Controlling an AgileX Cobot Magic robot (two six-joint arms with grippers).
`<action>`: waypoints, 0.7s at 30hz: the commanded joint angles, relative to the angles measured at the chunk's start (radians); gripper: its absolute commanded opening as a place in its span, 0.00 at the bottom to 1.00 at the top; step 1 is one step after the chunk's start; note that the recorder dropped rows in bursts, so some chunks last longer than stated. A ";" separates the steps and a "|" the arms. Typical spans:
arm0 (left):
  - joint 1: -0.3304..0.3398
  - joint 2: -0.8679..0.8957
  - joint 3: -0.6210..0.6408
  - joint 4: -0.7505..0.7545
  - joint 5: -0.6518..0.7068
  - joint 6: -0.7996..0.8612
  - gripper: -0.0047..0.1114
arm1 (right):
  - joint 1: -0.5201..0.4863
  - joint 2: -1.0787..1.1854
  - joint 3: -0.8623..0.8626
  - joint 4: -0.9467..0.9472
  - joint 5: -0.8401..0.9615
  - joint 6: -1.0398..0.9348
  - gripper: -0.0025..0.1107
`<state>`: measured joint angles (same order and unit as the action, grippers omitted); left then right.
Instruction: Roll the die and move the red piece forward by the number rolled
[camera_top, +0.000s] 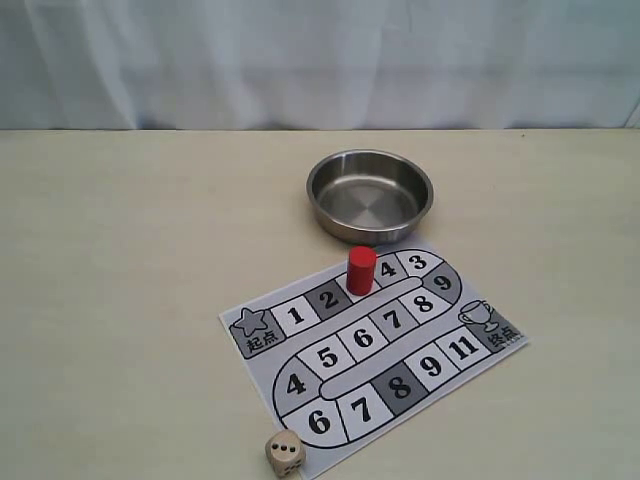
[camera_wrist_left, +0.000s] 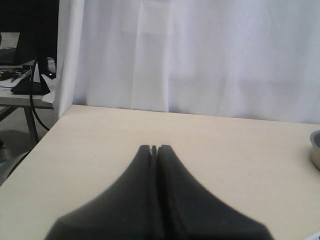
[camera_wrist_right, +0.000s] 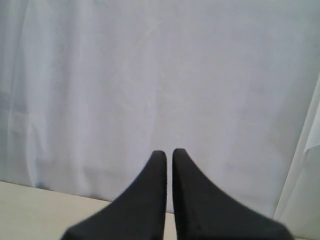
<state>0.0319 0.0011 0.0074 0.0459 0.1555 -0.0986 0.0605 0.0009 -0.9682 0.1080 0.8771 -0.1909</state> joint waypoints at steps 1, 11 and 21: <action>-0.008 -0.001 -0.007 -0.002 -0.012 -0.002 0.04 | -0.001 -0.001 0.127 -0.008 -0.147 -0.008 0.06; -0.008 -0.001 -0.007 -0.002 -0.012 -0.002 0.04 | -0.001 -0.001 0.469 -0.008 -0.396 -0.004 0.06; -0.008 -0.001 -0.007 -0.002 -0.012 -0.002 0.04 | -0.001 -0.001 0.729 -0.016 -0.697 -0.010 0.06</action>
<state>0.0319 0.0011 0.0074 0.0459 0.1555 -0.0986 0.0605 0.0044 -0.3037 0.1045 0.3079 -0.1934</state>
